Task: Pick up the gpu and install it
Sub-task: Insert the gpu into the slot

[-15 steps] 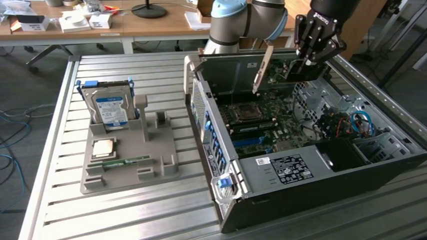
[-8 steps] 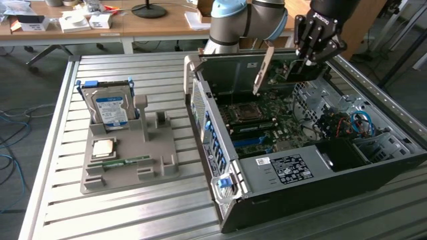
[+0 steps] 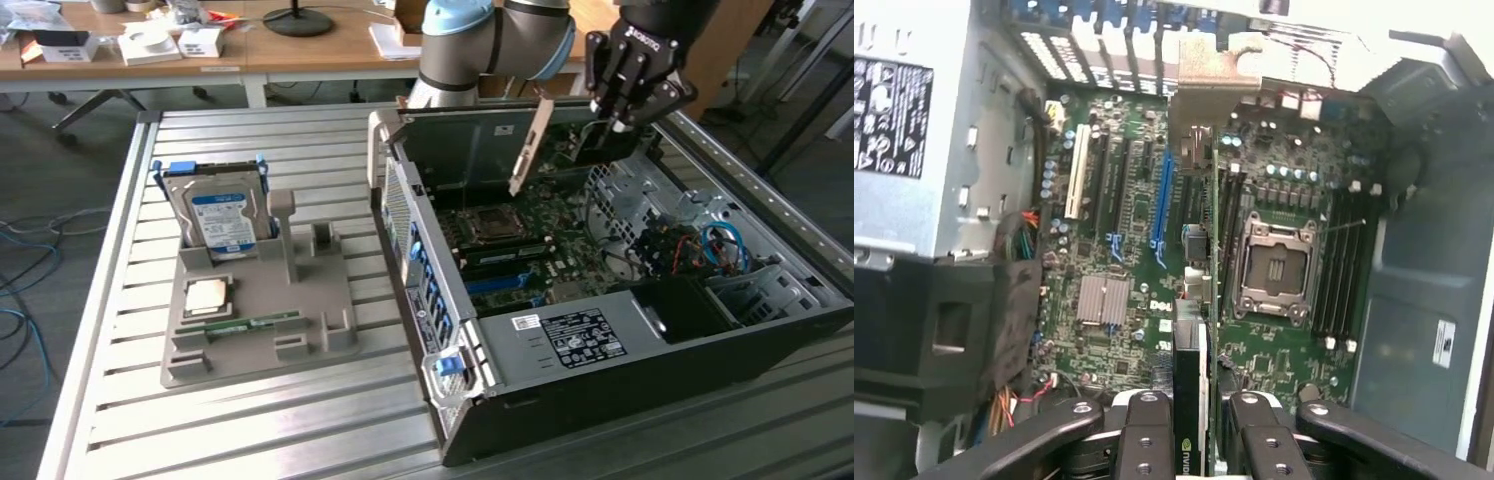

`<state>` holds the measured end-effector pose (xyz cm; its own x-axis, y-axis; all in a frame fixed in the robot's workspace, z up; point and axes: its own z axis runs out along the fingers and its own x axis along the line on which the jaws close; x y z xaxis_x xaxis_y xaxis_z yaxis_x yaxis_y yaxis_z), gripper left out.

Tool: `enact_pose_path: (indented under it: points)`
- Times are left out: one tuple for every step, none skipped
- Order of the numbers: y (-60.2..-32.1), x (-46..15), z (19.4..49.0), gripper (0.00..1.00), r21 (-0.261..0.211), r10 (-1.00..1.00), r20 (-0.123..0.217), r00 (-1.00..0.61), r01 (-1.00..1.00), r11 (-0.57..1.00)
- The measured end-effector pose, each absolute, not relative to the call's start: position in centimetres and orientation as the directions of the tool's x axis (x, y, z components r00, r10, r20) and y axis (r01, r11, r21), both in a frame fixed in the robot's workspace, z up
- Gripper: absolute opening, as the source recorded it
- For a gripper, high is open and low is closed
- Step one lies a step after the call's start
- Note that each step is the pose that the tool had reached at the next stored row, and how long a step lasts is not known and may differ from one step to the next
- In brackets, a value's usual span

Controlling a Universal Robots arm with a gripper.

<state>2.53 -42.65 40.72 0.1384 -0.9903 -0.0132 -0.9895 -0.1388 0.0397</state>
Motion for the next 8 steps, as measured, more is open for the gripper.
enact_pose_path:
  points:
    - [-42.65,2.53,40.71,0.26,0.040,-0.988,-0.013,0.155,-0.987,-0.156]
    - [-42.65,2.53,40.70,0.26,0.040,-0.985,-0.013,0.173,-0.984,-0.173]
    - [-42.65,2.53,40.69,0.26,0.040,-0.982,-0.013,0.191,-0.981,-0.191]
    - [-42.65,2.53,40.68,0.26,0.040,-0.978,-0.013,0.210,-0.977,-0.210]
    - [-42.65,2.53,40.67,0.26,0.040,-0.974,-0.013,0.227,-0.973,-0.228]
    - [-42.65,2.53,40.66,0.26,0.040,-0.970,-0.013,0.245,-0.969,-0.245]
    - [-42.65,2.53,40.66,0.26,0.040,-0.966,-0.013,0.259,-0.965,-0.260]
    - [-42.65,2.52,40.66,0.26,0.040,-0.964,-0.013,0.265,-0.963,-0.265]
